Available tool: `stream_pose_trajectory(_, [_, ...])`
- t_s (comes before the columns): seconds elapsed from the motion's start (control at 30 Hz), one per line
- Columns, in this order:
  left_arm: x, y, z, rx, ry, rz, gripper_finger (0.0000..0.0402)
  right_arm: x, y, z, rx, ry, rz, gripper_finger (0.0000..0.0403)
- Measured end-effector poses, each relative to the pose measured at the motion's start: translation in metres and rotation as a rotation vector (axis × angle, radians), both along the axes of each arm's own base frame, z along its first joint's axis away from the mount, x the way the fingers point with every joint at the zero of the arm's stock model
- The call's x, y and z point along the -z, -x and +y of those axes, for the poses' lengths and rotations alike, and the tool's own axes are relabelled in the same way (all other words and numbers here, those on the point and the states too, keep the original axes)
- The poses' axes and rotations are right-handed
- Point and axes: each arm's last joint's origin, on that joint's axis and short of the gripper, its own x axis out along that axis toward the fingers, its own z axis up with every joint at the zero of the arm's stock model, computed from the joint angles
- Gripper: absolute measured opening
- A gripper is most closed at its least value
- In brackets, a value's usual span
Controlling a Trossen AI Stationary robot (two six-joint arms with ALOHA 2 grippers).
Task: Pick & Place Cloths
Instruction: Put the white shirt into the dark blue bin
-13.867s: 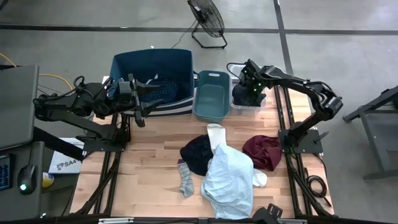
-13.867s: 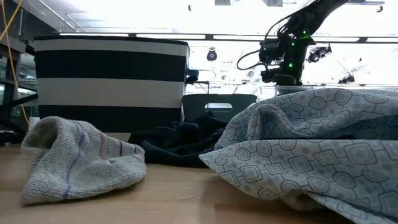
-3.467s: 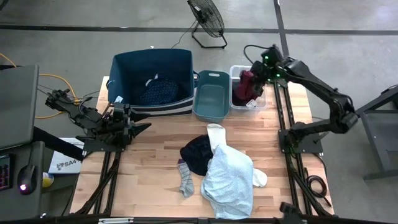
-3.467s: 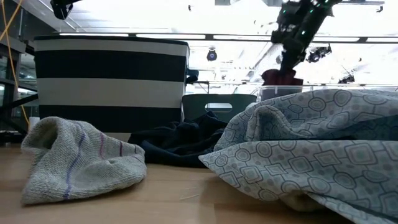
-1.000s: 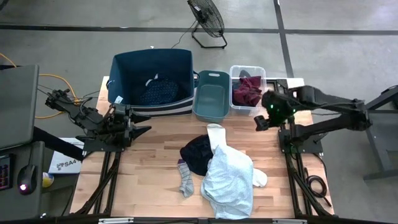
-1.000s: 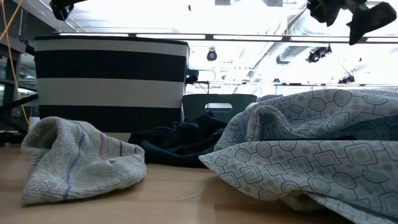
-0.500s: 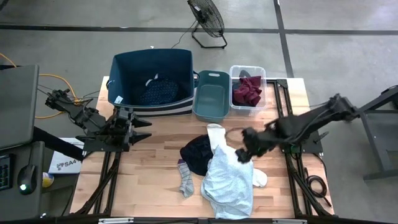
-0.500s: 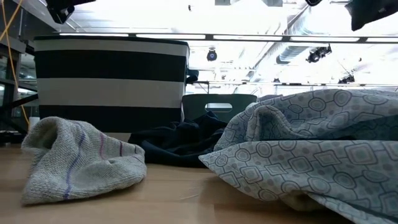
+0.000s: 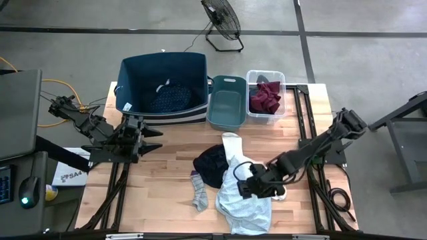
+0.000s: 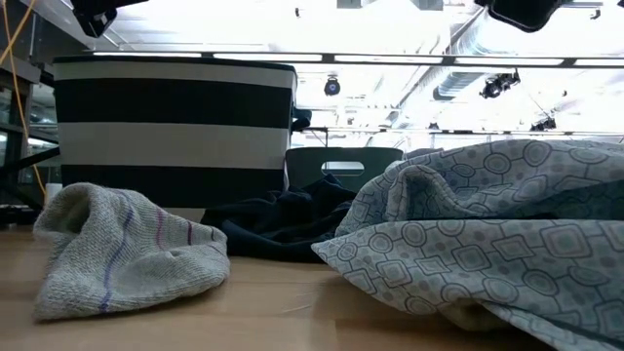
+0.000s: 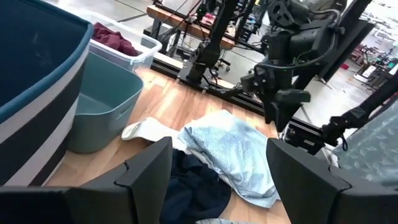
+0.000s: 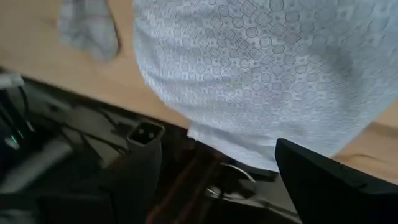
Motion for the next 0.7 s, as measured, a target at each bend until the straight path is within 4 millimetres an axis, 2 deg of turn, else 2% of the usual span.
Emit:
stream_pose_trajectory(0.17, [0.0,0.0,-0.001,0.018,0.001,0.002,0.0255,0.014,-0.003,0.015,0.141,0.019,0.024,0.0305])
stream_pose_trajectory(0.33, [0.0,0.0,-0.001,0.025,0.0,0.003,0.0255,0.031,-0.004,0.028,0.197,0.027,0.073,0.0305])
stream_pose_trajectory(0.47, [0.0,0.0,-0.001,0.034,-0.001,0.006,0.0255,0.041,-0.006,0.03,0.203,0.052,0.093,0.0305])
stream_pose_trajectory(0.7, [0.001,0.0,-0.001,0.037,-0.006,0.017,0.0255,0.047,-0.004,0.028,0.198,0.133,0.1,0.0305])
